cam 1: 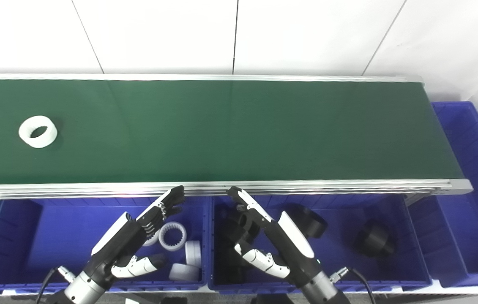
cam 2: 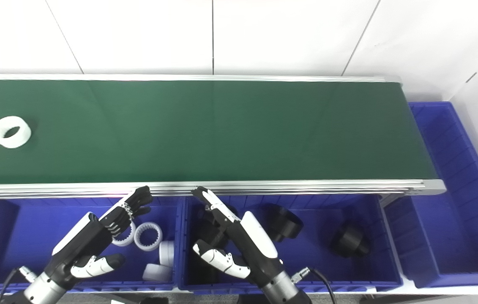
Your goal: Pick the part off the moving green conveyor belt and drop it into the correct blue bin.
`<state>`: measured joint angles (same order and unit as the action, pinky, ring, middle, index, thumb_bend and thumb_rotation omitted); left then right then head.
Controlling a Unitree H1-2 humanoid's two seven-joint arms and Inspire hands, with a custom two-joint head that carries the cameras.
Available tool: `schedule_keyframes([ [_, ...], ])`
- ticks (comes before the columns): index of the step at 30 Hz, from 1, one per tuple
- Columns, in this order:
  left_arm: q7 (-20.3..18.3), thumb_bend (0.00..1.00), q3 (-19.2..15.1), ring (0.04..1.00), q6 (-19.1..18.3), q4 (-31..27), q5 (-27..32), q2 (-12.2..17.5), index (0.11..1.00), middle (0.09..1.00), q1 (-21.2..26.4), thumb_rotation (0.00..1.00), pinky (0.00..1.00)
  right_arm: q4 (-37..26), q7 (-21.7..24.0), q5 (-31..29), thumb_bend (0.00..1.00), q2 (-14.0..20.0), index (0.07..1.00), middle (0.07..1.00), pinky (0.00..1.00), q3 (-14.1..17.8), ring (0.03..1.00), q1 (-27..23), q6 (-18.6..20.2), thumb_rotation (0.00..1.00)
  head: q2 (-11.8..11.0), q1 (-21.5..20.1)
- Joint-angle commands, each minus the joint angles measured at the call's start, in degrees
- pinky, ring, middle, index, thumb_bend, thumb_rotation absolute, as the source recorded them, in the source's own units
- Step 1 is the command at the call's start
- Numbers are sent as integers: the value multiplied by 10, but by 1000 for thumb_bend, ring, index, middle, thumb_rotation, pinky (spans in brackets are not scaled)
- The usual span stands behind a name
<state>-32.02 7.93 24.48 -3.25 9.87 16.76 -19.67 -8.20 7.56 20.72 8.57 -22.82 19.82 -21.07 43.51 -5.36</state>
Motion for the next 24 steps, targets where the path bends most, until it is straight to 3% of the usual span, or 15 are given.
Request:
schedule_keyframes([
  [1, 5, 489, 2, 977, 21, -18, 10, 4, 975, 994, 1, 615, 936, -21, 2, -4, 390, 0, 957, 979, 856, 0, 937, -3, -8, 896, -1, 3],
  [8, -1, 478, 0, 973, 24, -5, 5, -4, 971, 987, 4, 596, 937, -10, 3, -1, 392, 1, 958, 975, 854, 2, 932, -2, -13, 898, -28, 17],
  [12, -10, 495, -1, 958, 24, 16, -12, -18, 960, 978, 3, 592, 927, 14, -2, 0, 380, 10, 964, 986, 861, 1, 946, 0, -36, 902, -93, 64],
  [17, -27, 506, -12, 933, 24, 50, -29, -34, 933, 951, 9, 551, 887, 62, -33, 10, 398, 14, 944, 968, 821, -9, 923, -6, -58, 899, -167, 75],
  [24, -29, 497, -20, 916, 24, 53, -46, -38, 908, 932, 12, 562, 859, 81, -62, 8, 380, 24, 916, 946, 763, -30, 889, -18, -58, 833, -169, 80],
])
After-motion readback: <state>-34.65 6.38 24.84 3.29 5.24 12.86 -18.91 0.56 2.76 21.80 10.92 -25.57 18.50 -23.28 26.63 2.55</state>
